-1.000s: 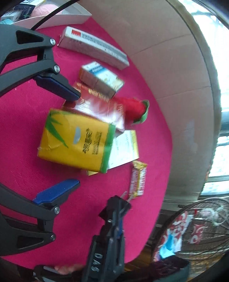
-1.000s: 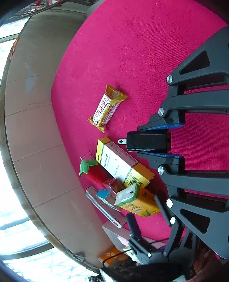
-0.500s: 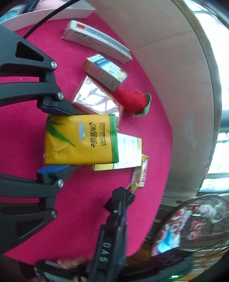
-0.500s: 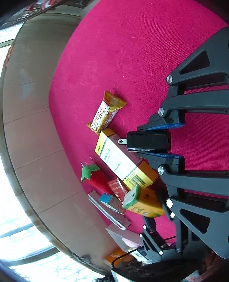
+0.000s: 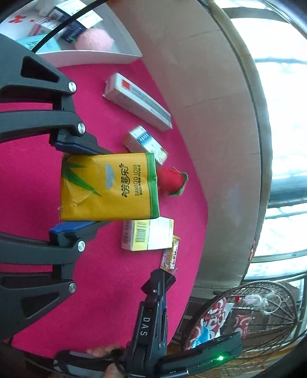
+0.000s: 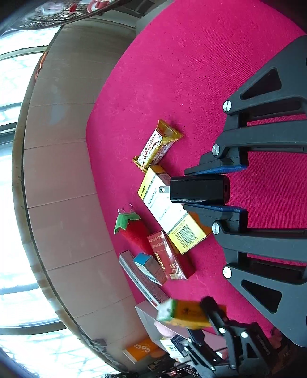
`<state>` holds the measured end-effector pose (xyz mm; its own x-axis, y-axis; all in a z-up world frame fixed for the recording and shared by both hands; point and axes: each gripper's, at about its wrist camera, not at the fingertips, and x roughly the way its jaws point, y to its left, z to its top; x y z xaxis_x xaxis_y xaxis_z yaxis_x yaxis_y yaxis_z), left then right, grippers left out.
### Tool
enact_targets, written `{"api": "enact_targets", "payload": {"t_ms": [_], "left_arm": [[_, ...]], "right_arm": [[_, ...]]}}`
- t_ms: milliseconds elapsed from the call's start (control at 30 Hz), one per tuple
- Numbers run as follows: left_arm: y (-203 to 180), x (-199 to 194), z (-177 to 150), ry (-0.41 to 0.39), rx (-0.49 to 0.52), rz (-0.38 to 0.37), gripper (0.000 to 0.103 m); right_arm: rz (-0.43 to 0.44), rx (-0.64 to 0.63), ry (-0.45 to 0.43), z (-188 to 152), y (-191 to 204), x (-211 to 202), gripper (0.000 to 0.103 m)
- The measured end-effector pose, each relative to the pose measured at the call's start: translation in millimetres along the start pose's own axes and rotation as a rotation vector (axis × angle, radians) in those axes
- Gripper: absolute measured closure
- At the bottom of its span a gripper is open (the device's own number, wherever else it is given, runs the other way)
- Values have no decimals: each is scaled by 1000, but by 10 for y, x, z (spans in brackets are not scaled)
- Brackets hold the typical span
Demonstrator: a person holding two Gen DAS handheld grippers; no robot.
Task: Organize objects
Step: 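Grasp the yellow packet with the left gripper while the right holds the charger, then carry the yellow packet toward the white tray while the right holds the charger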
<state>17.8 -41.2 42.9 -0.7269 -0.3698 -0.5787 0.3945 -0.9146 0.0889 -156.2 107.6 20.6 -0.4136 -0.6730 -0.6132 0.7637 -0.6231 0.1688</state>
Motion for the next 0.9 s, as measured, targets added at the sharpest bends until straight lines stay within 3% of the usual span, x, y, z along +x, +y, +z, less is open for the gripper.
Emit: {"api": "enact_targets", "payload": {"t_ms": [300, 600, 900], "left_arm": [[399, -244, -170, -30, -153, 35, 57], [616, -631, -390, -93, -204, 140, 57], [854, -846, -527, -120, -239, 207, 57]], "right_arm": [[-29, -45, -28, 3, 80, -29, 83], [-55, -134, -110, -28, 297, -153, 83], [-25, -201, -81, -98, 631, -107, 83]]}}
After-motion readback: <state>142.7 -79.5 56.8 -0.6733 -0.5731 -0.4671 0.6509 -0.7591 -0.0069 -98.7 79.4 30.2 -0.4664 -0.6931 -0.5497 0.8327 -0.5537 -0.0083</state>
